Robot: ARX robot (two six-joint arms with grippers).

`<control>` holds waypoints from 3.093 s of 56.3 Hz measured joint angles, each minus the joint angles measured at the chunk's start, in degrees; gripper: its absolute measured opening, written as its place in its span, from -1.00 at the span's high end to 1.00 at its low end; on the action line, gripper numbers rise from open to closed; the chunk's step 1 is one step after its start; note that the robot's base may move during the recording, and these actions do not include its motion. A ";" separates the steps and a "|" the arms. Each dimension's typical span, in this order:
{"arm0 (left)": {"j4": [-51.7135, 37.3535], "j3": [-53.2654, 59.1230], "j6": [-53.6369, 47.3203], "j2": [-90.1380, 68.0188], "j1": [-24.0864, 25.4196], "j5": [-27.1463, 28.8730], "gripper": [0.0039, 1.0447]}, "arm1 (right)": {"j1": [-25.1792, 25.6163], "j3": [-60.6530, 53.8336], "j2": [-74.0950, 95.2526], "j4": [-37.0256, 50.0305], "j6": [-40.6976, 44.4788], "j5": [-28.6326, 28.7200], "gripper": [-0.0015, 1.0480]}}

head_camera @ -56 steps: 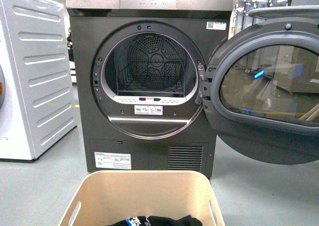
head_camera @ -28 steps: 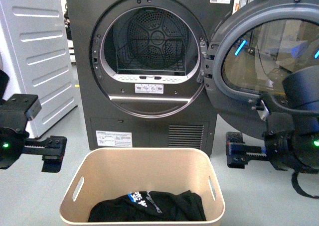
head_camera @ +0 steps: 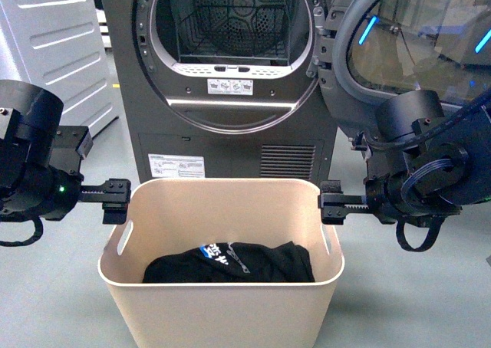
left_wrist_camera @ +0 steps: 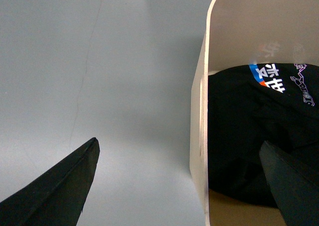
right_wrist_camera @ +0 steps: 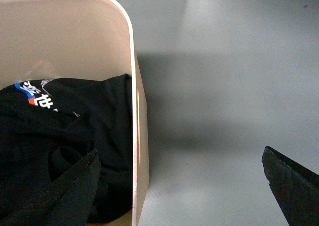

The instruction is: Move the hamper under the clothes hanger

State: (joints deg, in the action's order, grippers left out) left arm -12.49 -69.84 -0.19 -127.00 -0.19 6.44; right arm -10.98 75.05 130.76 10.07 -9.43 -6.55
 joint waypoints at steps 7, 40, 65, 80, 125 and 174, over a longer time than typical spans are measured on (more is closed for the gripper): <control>-1.27 -0.98 0.81 -3.02 -0.24 0.31 -0.88 | -0.50 2.34 2.80 -0.48 -0.07 -0.68 -0.85; -6.64 -4.04 2.54 -10.14 -1.22 1.38 -0.88 | -2.49 6.97 10.36 -2.75 -1.84 -3.48 -0.85; -7.15 -7.52 2.34 -14.56 -2.58 4.55 -0.67 | -4.07 9.86 12.44 -4.52 -1.90 -4.87 -0.65; -7.04 -8.35 2.54 -15.72 -3.98 5.01 0.16 | -4.22 10.84 13.20 -5.55 -1.51 -5.77 0.07; -5.22 -4.72 4.48 -8.70 -3.63 4.92 0.93 | -3.45 7.56 7.02 -5.46 -1.11 -5.11 0.95; -5.51 -3.30 4.42 -5.75 -2.86 5.46 0.93 | -4.24 4.26 4.31 -2.75 -0.28 -3.56 0.95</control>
State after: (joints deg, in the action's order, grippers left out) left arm -18.00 -73.14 4.23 -132.75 -3.05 11.90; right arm -15.22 79.31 135.06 7.31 -9.72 -10.11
